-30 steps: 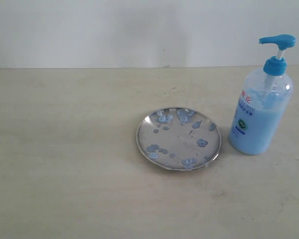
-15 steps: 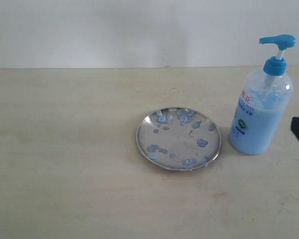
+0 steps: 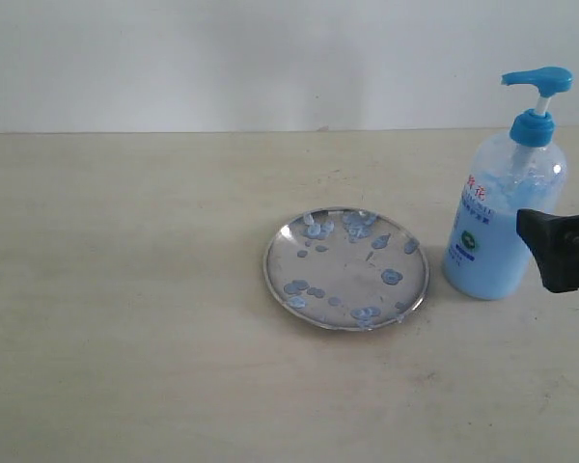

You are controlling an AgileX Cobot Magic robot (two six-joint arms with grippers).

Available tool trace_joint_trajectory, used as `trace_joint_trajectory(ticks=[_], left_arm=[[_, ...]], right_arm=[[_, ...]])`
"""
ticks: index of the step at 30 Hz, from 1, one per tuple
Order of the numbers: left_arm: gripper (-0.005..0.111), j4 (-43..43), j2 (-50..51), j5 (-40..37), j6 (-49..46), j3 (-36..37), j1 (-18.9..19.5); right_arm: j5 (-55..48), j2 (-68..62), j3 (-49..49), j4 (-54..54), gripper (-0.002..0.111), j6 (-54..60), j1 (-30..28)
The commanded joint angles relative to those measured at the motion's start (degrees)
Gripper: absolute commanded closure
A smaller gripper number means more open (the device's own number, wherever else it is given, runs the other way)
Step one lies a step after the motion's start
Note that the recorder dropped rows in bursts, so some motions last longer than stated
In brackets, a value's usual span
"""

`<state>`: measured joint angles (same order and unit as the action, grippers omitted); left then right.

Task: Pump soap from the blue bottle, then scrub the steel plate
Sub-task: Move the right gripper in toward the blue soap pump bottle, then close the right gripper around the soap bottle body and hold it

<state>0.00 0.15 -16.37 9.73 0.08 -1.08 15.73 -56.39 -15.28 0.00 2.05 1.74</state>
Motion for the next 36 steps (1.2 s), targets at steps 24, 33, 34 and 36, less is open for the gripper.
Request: trace_joint_trajectory(ticks=[24, 33, 34, 36], left_arm=[[0.102, 0.0, -0.2, 0.3, -0.3, -0.1, -0.1], [0.102, 0.0, -0.2, 0.3, -0.3, -0.1, -0.1], [0.102, 0.0, -0.2, 0.3, -0.3, -0.1, -0.1], [0.102, 0.0, -0.2, 0.3, -0.3, -0.1, -0.1]], right_arm=[[30.7, -19.2, -0.4, -6.2, 0.003, 6.0, 0.1], [49.2, -45.4, -6.3, 1.6, 0.003, 5.8, 0.1], [49.2, -47.0, -7.9, 1.8, 0.003, 6.4, 0.1], [49.3, -51.2, -11.8, 2.1, 0.003, 7.6, 0.1]])
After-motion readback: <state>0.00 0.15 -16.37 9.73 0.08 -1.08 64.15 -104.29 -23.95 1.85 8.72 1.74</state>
